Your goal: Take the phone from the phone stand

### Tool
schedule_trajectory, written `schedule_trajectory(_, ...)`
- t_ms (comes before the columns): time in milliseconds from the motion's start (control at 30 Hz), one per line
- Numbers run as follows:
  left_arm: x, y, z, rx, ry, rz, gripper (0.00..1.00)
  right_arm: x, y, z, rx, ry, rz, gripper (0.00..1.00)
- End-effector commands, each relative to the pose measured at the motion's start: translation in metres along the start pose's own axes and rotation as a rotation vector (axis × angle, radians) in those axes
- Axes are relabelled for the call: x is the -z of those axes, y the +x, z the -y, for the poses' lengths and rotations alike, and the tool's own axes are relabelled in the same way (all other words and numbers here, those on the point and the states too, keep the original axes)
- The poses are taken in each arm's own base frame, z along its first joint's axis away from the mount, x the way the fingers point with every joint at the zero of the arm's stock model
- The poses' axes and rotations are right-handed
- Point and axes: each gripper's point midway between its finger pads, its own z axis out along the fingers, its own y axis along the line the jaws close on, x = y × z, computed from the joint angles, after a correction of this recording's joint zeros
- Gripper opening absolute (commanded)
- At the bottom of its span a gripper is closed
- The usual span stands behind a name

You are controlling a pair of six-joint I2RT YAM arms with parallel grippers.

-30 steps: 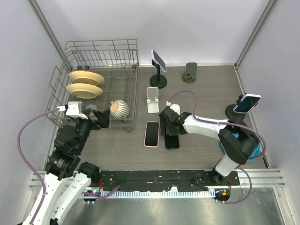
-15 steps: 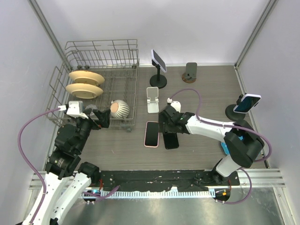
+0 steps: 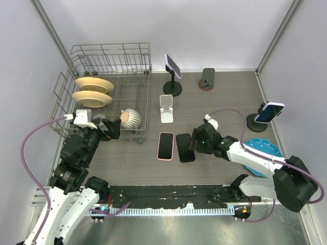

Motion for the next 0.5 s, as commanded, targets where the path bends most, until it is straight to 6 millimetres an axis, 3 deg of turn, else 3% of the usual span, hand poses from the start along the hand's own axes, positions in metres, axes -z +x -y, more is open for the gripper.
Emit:
schedule_trajectory(0,-0.003,-0.007,0.004,0.013,0.017,0.024,1.0,0.009,0.009,-0.008,-0.088,-0.118,-0.012,0.65)
schedule_trajectory(233,-0.005,-0.005,0.005,0.013,0.017,0.014,1.0,0.006,0.025,-0.002,-0.116,-0.141,-0.04,0.53)
schedule_trajectory(467,-0.005,-0.005,0.005,0.014,0.016,0.011,1.0,-0.009,0.031,-0.004,-0.101,-0.15,-0.058,0.41)
